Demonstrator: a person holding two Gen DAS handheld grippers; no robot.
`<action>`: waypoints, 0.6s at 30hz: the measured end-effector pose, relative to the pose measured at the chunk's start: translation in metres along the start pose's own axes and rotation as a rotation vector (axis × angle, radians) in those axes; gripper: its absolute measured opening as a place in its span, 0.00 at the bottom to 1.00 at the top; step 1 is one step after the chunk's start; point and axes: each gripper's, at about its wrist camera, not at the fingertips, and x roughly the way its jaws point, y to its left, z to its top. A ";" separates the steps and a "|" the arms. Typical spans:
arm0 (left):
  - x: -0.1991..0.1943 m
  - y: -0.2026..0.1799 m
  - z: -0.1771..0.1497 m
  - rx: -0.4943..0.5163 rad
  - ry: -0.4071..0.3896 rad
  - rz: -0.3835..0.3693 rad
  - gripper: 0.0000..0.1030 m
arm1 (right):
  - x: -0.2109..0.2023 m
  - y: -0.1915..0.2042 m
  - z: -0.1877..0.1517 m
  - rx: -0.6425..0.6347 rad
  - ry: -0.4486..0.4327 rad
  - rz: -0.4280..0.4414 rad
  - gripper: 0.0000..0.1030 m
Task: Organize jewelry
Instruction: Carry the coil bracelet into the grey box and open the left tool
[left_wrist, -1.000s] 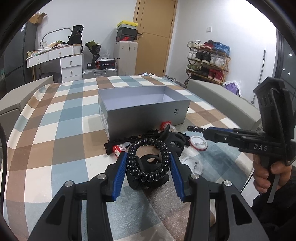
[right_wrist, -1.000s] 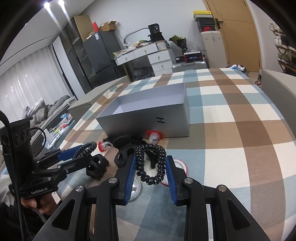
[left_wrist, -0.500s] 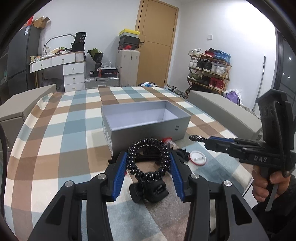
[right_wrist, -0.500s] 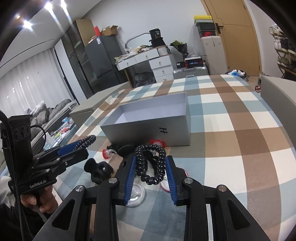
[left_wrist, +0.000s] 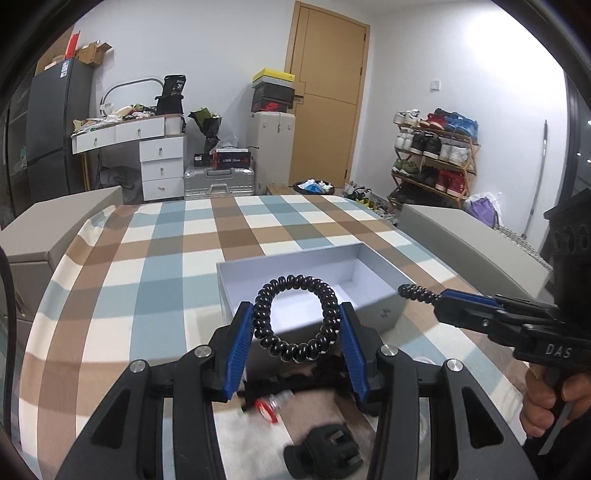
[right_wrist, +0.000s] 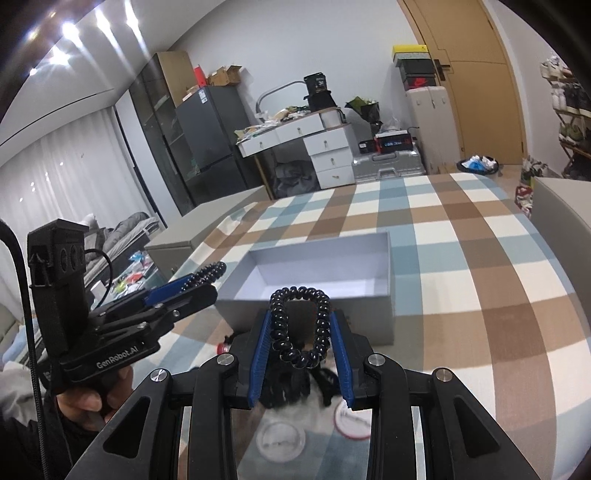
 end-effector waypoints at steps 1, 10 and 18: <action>0.002 0.000 0.001 0.001 0.002 0.004 0.39 | 0.003 -0.001 0.003 0.006 0.001 0.000 0.30; 0.024 0.004 0.007 -0.007 0.037 0.014 0.39 | 0.029 -0.009 0.027 0.038 -0.001 -0.006 0.30; 0.034 0.005 0.007 0.020 0.073 0.028 0.39 | 0.047 -0.017 0.031 0.072 0.012 -0.007 0.30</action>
